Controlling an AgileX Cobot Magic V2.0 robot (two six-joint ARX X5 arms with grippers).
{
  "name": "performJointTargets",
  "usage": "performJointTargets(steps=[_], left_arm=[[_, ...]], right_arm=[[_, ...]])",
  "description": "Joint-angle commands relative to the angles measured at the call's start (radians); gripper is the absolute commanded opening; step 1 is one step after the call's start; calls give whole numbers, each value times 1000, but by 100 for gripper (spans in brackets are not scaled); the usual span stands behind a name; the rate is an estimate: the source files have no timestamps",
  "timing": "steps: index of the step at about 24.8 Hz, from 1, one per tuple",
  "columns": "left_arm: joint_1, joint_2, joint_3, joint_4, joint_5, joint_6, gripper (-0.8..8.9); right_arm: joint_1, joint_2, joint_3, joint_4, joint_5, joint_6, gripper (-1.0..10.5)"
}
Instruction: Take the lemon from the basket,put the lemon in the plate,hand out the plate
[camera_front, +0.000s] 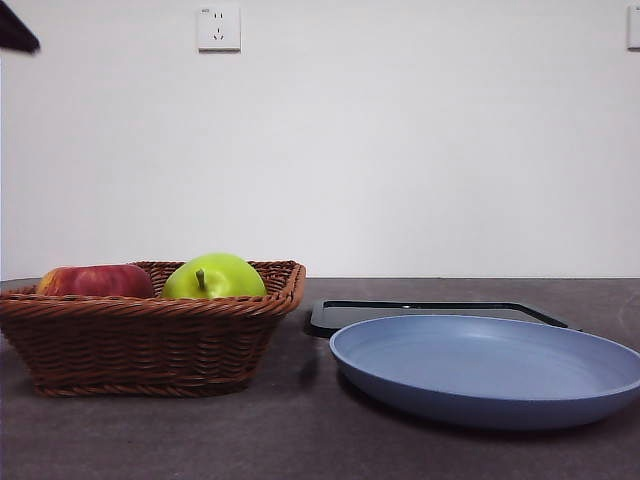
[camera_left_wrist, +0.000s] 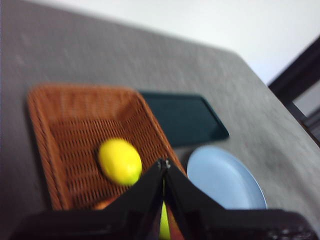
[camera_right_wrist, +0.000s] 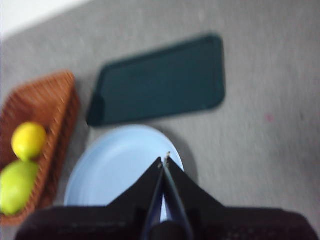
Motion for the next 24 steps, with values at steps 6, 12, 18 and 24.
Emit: performJointTargets(steps=[6, 12, 18, 24], left_arm=[[-58, 91, 21, -48, 32, 63, 9], [-94, 96, 21, -47, 23, 61, 266], [-110, 96, 21, -50, 26, 52, 327], [-114, 96, 21, -77, 26, 53, 327]], right_arm=[[48, 125, 25, -68, -36, -85, 26], [117, 236, 25, -64, -19, -84, 252], [213, 425, 24, 0, 82, -79, 247], [244, 648, 24, 137, 79, -37, 243]])
